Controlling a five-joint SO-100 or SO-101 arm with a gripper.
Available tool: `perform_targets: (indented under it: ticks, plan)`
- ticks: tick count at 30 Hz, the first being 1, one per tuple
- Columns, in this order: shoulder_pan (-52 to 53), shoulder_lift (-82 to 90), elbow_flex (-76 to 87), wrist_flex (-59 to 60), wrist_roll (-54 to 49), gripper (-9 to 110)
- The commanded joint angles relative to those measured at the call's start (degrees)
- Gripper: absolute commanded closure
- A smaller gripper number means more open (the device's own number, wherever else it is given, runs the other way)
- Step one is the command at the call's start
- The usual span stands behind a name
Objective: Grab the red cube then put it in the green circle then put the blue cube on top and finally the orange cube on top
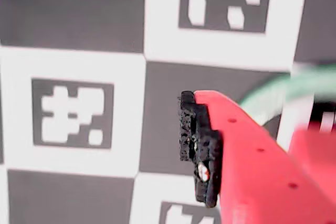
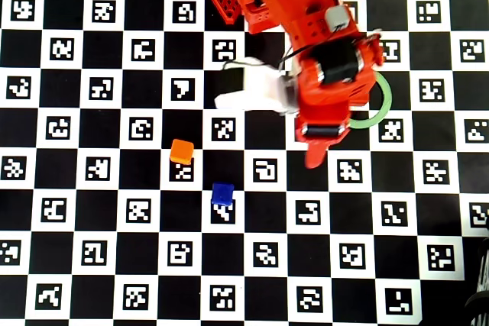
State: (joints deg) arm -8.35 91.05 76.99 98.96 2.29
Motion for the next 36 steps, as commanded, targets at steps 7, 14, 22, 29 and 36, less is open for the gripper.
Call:
perform_targets:
  ticks: [7,14,22,29,36]
  plan:
    - [12.1,-3.4,-10.1,3.3,-10.6,67]
    - [16.5,-10.8,-14.2,1.2,-10.3,61]
    - [19.2,-17.6,-14.9,-3.4,-10.5,51]
    - [20.0,-22.0,-11.0,-10.5,-10.7,51]
    - [19.5,-23.1,-4.7,-17.6,-9.4,51]
